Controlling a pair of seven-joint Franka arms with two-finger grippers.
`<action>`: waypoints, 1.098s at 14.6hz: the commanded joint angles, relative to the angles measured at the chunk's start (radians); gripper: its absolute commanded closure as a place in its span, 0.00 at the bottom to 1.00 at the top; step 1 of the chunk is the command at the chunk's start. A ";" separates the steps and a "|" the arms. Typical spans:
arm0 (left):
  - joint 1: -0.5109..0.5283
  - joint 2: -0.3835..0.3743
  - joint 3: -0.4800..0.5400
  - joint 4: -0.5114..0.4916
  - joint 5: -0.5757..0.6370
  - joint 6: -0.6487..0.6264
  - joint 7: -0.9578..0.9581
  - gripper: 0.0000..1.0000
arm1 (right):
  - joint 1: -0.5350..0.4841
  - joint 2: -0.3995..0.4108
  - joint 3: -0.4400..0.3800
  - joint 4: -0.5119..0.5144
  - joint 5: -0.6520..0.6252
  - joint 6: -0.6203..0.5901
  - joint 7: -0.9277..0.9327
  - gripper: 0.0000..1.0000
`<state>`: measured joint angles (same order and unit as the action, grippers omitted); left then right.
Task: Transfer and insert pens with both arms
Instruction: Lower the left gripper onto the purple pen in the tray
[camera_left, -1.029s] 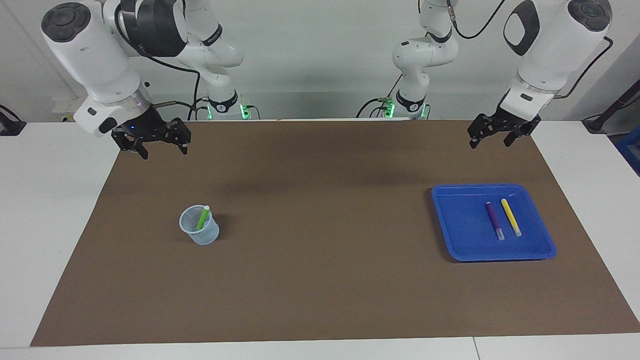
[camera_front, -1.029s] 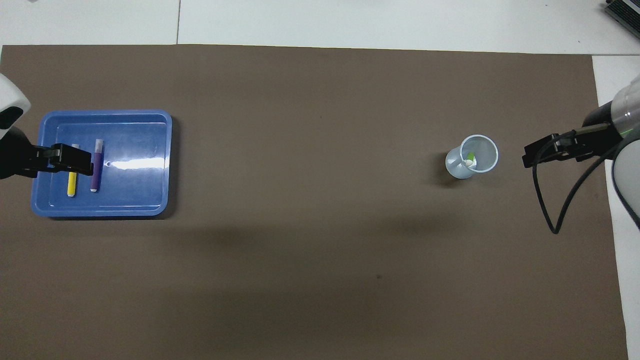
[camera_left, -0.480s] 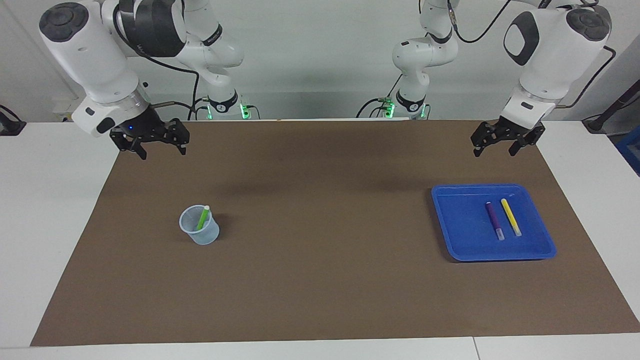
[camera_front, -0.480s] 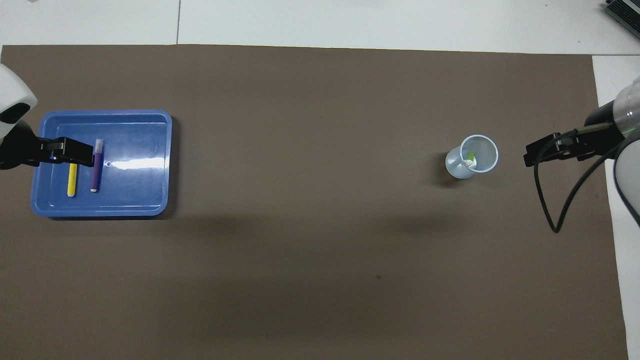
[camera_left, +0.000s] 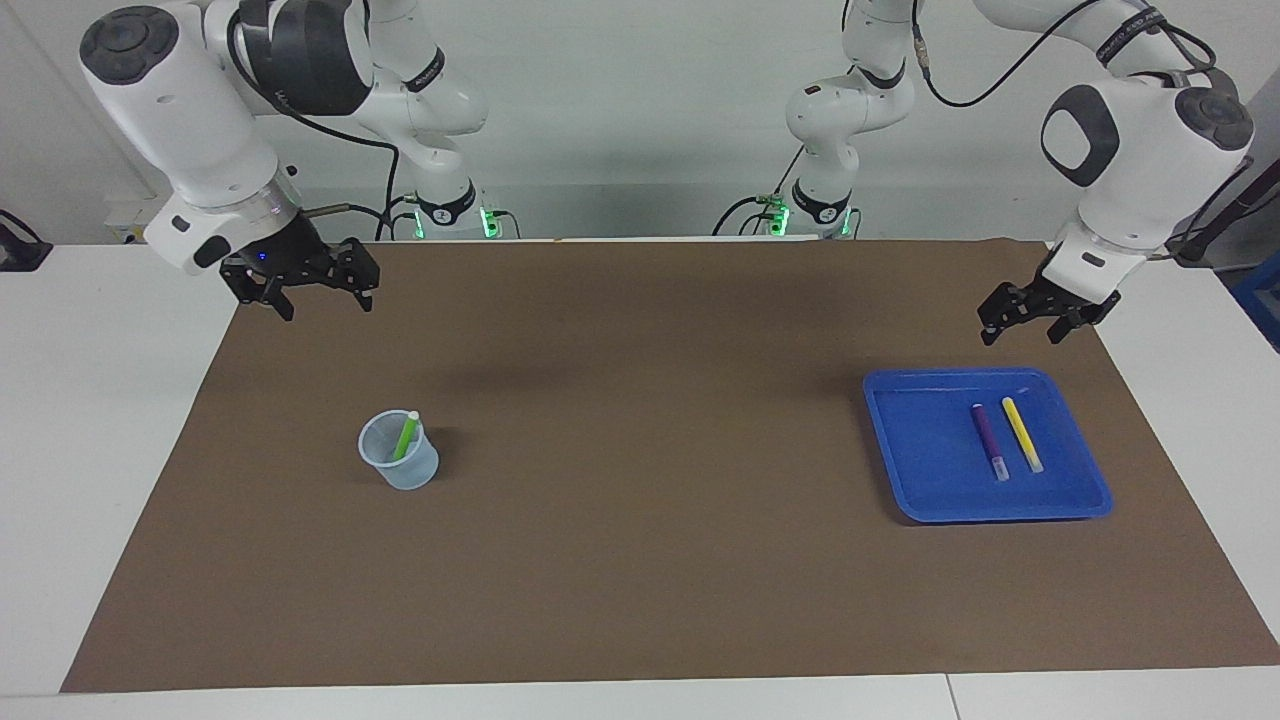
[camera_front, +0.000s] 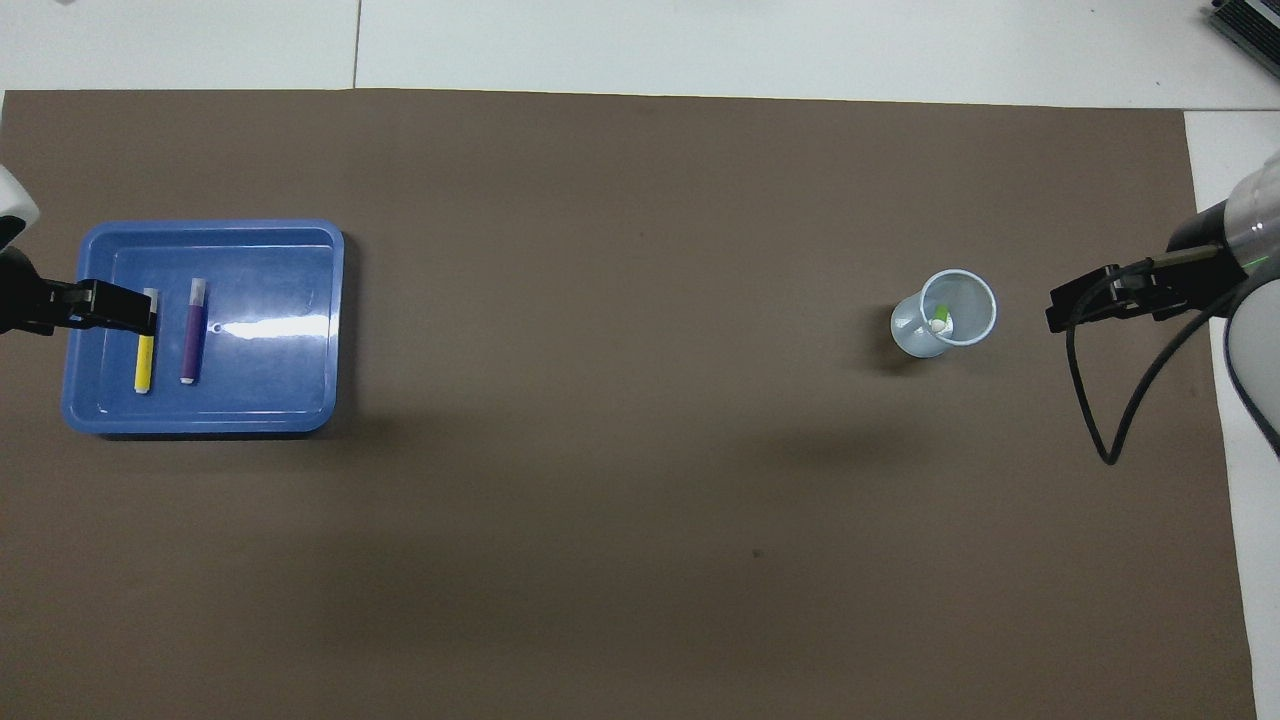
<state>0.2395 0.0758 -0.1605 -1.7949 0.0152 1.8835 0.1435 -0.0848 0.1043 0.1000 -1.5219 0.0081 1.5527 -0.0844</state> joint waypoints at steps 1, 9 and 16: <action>0.024 -0.002 -0.007 -0.102 0.014 0.136 0.013 0.00 | -0.006 -0.015 0.007 -0.027 -0.005 0.026 0.005 0.00; 0.052 0.097 -0.007 -0.139 0.014 0.275 0.067 0.00 | -0.006 -0.015 0.006 -0.026 -0.005 0.026 0.009 0.00; 0.057 0.171 -0.007 -0.147 0.014 0.341 0.117 0.00 | -0.003 -0.015 0.006 -0.026 -0.005 0.026 0.011 0.00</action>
<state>0.3035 0.2272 -0.1623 -1.9272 0.0152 2.1855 0.2593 -0.0843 0.1043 0.1004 -1.5225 0.0081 1.5528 -0.0844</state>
